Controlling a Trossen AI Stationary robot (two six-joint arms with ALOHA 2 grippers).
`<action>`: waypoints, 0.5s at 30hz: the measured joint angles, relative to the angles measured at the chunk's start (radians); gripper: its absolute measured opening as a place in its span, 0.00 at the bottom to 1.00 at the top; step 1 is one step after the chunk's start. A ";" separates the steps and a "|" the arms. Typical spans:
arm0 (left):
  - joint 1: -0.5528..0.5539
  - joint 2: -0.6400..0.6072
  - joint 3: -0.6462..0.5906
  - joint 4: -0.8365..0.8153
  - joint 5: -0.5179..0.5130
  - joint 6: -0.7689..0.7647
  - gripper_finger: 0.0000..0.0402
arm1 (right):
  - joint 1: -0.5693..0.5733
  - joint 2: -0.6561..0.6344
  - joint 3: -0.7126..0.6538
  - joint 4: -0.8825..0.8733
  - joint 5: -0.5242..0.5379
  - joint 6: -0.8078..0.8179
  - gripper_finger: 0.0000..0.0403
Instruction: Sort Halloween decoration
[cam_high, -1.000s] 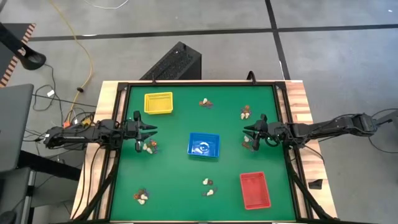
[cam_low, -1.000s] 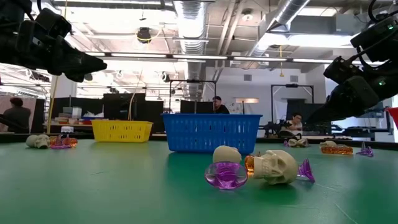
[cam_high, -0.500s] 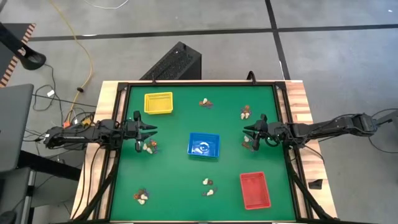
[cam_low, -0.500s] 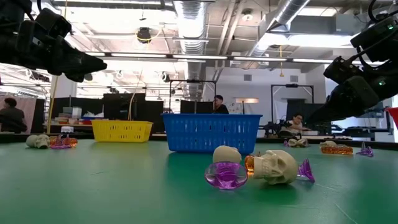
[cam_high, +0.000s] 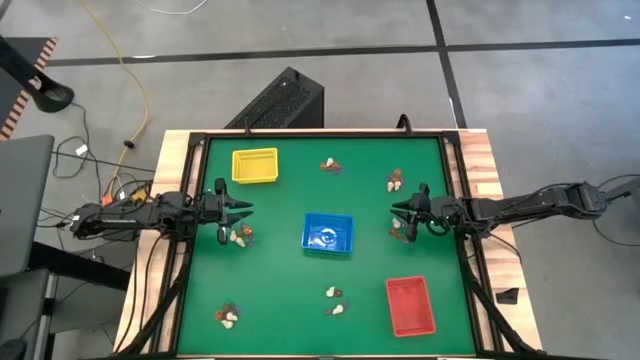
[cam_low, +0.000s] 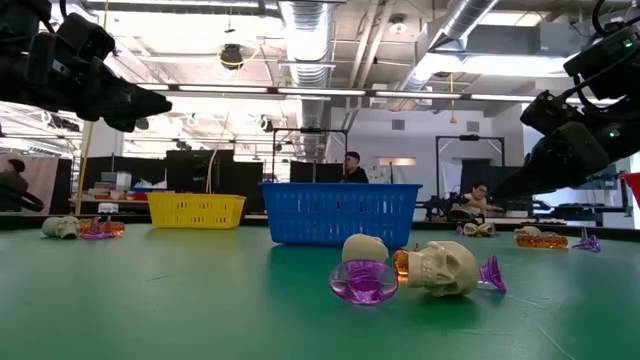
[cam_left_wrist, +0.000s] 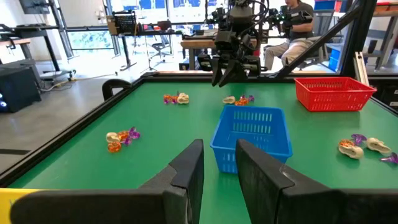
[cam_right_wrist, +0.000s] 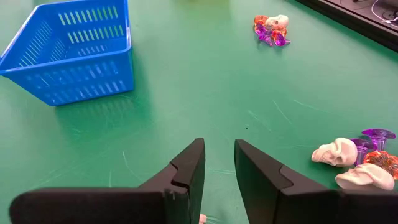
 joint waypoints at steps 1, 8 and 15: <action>0.000 0.000 0.000 0.000 0.000 0.000 0.20 | 0.000 0.000 0.000 0.000 0.000 0.000 0.30; 0.000 0.000 0.000 0.000 0.000 0.000 0.20 | 0.000 0.000 0.000 0.000 0.000 0.000 0.30; 0.000 0.000 0.000 0.007 -0.004 0.037 0.20 | 0.000 0.000 0.000 0.000 0.000 0.000 0.30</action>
